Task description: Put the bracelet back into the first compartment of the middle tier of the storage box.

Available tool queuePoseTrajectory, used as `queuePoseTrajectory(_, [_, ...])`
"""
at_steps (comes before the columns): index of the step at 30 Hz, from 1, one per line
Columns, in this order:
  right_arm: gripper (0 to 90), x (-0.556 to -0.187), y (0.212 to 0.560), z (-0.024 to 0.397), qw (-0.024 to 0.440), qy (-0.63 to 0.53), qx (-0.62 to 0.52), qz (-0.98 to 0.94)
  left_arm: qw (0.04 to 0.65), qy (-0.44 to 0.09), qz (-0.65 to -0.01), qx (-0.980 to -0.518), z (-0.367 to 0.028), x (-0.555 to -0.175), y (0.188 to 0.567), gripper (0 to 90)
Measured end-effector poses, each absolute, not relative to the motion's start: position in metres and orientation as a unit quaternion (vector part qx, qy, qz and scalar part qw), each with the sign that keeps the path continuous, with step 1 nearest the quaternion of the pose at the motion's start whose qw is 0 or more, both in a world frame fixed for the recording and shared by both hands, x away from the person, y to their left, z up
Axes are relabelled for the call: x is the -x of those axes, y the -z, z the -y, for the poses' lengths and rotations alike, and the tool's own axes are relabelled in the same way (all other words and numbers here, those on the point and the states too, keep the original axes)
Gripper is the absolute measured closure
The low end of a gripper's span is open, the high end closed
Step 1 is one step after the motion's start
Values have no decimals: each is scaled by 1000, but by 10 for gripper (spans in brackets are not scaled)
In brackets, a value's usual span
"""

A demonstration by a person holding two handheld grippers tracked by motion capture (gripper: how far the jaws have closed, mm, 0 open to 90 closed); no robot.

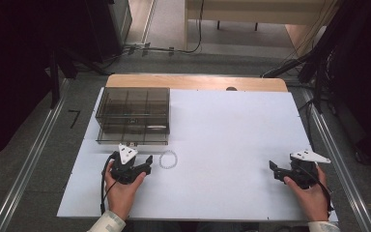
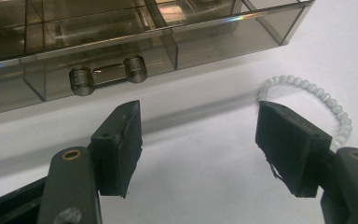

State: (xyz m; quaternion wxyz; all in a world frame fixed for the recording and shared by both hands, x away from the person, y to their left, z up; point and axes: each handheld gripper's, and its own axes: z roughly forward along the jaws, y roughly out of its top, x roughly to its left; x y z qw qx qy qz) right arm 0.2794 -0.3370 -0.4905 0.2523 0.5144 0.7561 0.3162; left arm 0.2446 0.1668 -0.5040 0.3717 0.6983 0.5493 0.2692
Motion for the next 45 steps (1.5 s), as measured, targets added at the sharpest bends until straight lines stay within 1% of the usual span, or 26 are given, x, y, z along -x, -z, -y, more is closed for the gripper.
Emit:
queuePoseTrajectory(31, [154,-280,491,336,252,-315,-514,-757,374,-265,-544,-702,-161,-247,503,324])
queuePoseTrajectory(45, [154,-280,491,337,253,-315,-514,-757,379,-261,-538,-706,-151,-249,503,327])
